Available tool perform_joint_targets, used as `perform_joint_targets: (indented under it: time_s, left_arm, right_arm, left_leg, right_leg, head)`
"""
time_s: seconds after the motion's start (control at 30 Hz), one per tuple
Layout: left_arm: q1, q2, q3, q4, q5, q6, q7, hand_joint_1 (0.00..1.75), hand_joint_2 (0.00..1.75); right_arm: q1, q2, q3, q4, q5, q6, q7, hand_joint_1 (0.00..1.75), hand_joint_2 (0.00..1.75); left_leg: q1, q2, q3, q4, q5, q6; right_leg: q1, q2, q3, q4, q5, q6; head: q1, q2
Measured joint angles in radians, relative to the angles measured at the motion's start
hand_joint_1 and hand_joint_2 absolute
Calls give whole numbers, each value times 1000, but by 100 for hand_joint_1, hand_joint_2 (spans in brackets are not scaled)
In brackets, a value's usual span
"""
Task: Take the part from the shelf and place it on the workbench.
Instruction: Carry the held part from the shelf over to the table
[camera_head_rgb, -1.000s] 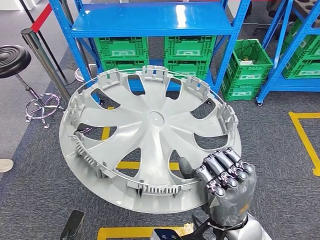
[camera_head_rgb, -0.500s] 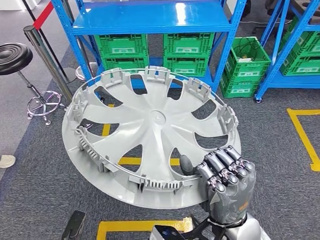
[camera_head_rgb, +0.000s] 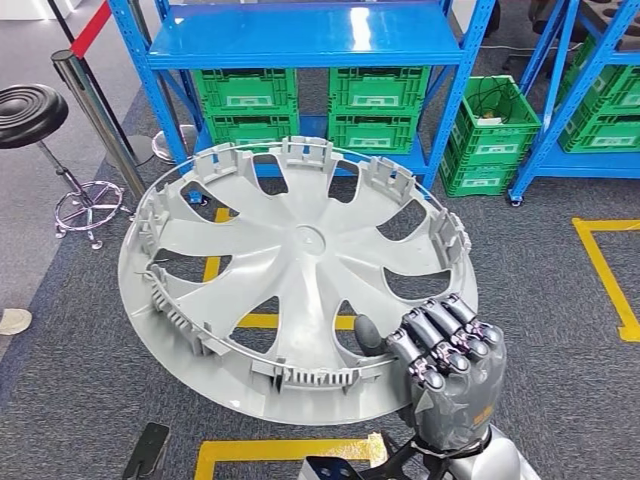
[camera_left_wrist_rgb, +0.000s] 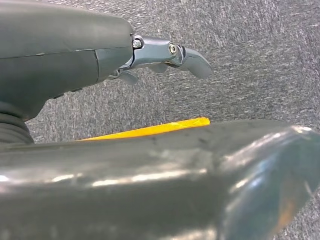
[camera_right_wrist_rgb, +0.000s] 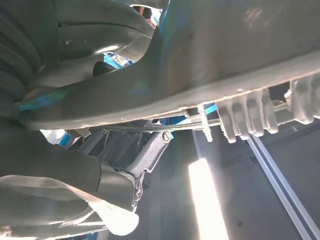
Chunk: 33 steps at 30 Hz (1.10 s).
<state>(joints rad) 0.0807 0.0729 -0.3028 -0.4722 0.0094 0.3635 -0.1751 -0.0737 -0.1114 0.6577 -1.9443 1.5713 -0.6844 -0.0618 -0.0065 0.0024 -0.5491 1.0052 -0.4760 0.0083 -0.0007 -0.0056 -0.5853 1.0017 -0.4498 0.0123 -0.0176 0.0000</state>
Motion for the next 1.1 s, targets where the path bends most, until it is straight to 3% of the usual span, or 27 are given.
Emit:
perform_joint_targets:
  time_s: [0.4,0.57,0.63,0.7,0.73,0.77,0.8,0.87,0.93,0.97,1.03,1.1]
  left_arm:
    - [-30,3,11,42,-50,-13,-12,0,0]
    - [-43,2,11,51,-67,-18,-9,0,0]
    - [-47,0,11,52,-72,-18,-8,0,0]
    - [-48,0,11,54,-75,-19,-8,0,0]
    - [-48,0,11,55,-77,-19,-7,0,0]
    - [-48,-1,11,56,-79,-19,-6,0,0]
    - [-48,-2,11,57,-81,-19,-6,0,0]
    - [-50,-4,11,58,-84,-19,-6,0,0]
    - [-50,-3,12,60,-84,-19,-6,0,0]
    - [-50,-3,12,60,-84,-19,-5,0,0]
    - [-51,-5,12,61,-85,-19,-5,0,0]
    - [-54,-6,12,62,-86,-19,-4,0,0]
  right_arm:
    - [0,0,0,1,0,0,9,175,175]
    - [0,0,0,-2,0,0,8,175,175]
    - [1,0,-1,-4,0,0,8,175,175]
    - [3,0,-1,-4,0,0,8,175,175]
    - [6,0,-1,-4,0,0,8,175,175]
    - [7,0,-1,-4,0,0,9,175,175]
    - [8,0,-1,-4,0,0,10,175,175]
    - [8,0,-1,-4,0,0,12,175,175]
    - [6,0,-1,-4,0,0,12,175,175]
    - [6,0,-1,-5,0,0,12,175,175]
    - [7,0,-1,-5,0,0,12,175,175]
    - [7,0,-2,-6,0,0,12,175,175]
  left_leg:
    - [-1,0,-7,6,2,1]
    - [4,6,-7,-6,16,18]
    - [10,16,-9,-18,26,27]
    - [11,26,-14,-18,29,29]
    - [11,31,-16,-17,29,28]
    - [12,38,-17,-16,29,27]
    - [13,44,-18,-15,29,25]
    - [15,56,-18,-10,26,15]
    - [12,66,-21,0,22,1]
    - [10,72,-23,3,22,-5]
    - [11,83,-24,6,21,-14]
    - [15,63,-34,36,-8,-24]
  right_leg:
    - [-1,0,-6,1,5,5]
    - [-2,4,-14,6,1,18]
    - [-3,6,-50,80,-51,25]
    - [-8,6,-106,212,-118,33]
    - [-10,5,-125,261,-134,36]
    - [-12,5,-128,275,-131,38]
    - [-14,2,-112,250,-111,41]
    - [-15,-23,-37,115,-54,44]
    - [-11,-44,14,20,-31,34]
    - [-8,-46,18,11,-34,26]
    - [-7,-27,12,14,-29,9]
    - [-9,-10,8,13,-23,-5]
  head:
    - [0,0]
    - [0,0]
    - [4,0]
    - [7,0]
    - [7,0]
    - [7,0]
    - [7,0]
    - [8,0]
    - [8,0]
    - [9,0]
    - [8,0]
    - [7,0]
